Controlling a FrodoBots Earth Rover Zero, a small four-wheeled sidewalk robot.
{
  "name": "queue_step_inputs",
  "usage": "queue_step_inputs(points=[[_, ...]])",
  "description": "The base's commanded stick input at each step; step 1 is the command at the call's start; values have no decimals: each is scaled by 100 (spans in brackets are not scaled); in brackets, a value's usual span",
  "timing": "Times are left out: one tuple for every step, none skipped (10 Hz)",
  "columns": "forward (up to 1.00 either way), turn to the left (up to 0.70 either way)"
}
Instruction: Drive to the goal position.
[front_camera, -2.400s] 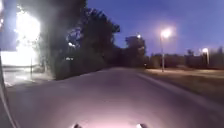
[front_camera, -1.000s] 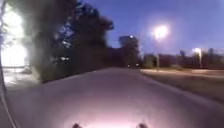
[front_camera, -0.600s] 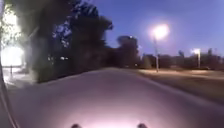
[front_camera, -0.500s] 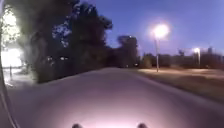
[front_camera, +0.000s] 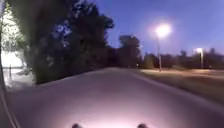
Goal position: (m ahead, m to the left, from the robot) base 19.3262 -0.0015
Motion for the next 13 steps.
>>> queue_step_inputs(points=[[100, 0], [100, 0], [100, 0], [100, 0], [100, 0], [100, 0], [100, 0], [100, 0], [100, 0], [100, 0], [100, 0], [100, 0], [100, 0]])
